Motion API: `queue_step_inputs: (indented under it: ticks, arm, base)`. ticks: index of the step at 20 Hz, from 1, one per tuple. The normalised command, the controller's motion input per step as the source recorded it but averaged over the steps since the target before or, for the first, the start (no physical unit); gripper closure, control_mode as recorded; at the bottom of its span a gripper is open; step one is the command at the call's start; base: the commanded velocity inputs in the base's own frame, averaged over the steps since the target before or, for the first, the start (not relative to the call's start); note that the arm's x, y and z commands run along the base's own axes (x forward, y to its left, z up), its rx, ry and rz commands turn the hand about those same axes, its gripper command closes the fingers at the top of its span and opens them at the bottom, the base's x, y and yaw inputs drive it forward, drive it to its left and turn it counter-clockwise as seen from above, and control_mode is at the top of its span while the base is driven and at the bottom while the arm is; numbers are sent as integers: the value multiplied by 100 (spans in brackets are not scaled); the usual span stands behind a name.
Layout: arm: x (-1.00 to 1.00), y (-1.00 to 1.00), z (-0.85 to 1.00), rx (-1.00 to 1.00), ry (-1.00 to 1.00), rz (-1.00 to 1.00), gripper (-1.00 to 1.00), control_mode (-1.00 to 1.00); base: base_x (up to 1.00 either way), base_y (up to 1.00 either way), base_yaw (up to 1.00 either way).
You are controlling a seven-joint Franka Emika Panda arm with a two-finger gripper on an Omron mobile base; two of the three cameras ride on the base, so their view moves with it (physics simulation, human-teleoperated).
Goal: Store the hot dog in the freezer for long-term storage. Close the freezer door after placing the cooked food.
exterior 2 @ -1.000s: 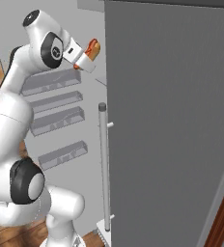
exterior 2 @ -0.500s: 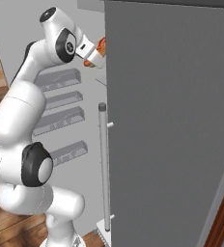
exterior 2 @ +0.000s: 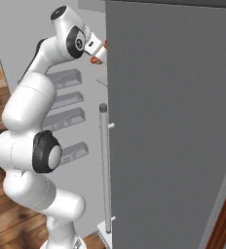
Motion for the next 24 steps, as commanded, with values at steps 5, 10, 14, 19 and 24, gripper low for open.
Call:
queue_step_inputs:
  ticks: [5, 10, 14, 19, 24]
  arm:
    - [48, -15, 0, 0, 0, 0, 100, -100]
    - [38, -30, 0, 0, 0, 1, 100, -100]
    - [36, -22, -1, 0, 0, 0, 100, -100]
    - [34, -26, -4, 0, 0, 1, 100, -100]
    - [26, -16, -2, 0, 0, 0, 100, -100]
  base:
    - [0, 0, 0]
    - [0, 0, 0]
    - [0, 0, 0]
    - [0, 0, 0]
    - [0, 0, 0]
